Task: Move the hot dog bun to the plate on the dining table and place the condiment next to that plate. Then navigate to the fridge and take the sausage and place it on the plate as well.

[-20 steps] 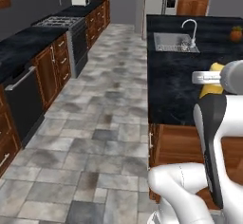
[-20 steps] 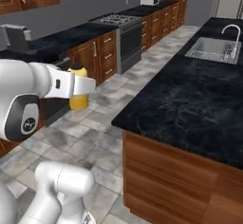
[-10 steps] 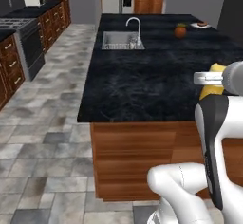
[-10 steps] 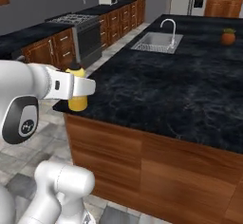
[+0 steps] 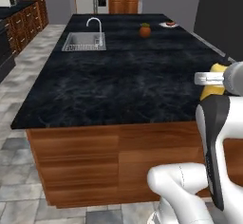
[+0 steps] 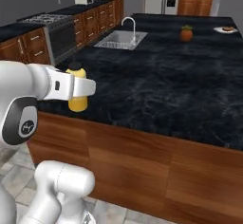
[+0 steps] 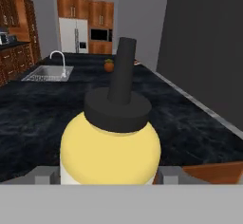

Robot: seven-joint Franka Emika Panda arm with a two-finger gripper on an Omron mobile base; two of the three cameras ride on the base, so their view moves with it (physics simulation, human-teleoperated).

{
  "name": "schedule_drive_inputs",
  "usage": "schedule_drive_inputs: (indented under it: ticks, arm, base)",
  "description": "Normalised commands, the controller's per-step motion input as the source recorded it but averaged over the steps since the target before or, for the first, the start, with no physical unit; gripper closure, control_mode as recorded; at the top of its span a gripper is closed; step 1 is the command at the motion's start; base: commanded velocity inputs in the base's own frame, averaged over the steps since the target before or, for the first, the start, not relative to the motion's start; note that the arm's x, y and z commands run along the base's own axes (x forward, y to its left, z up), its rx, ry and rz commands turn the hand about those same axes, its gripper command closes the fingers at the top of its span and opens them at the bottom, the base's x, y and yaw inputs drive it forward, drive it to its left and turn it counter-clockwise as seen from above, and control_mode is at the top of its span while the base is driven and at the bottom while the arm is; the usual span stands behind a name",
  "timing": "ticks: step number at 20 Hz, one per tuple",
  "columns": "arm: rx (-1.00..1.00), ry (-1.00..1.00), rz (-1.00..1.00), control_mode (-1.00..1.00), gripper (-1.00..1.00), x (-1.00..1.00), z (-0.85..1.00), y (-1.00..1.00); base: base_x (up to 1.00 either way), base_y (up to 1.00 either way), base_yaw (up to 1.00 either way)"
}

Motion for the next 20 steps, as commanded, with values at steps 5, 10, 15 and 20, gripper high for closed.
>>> schedule_drive_inputs:
  ticks: [5,10,15,20]
  arm:
    - [0.0,0.0,0.0,1.0,1.0,0.0,0.0,0.0]
    - [0.0,0.0,0.0,1.0,1.0,0.0,0.0,0.0]
    - [0.0,0.0,0.0,1.0,1.0,0.0,0.0,0.0]
    - [0.0,0.0,0.0,1.0,1.0,0.0,0.0,0.0]
  base:
    - [0.27,-1.0,-0.1]
    - [0.39,-1.0,-0.01]
    - [0.41,-1.0,0.0]
    - [0.25,-1.0,0.0]
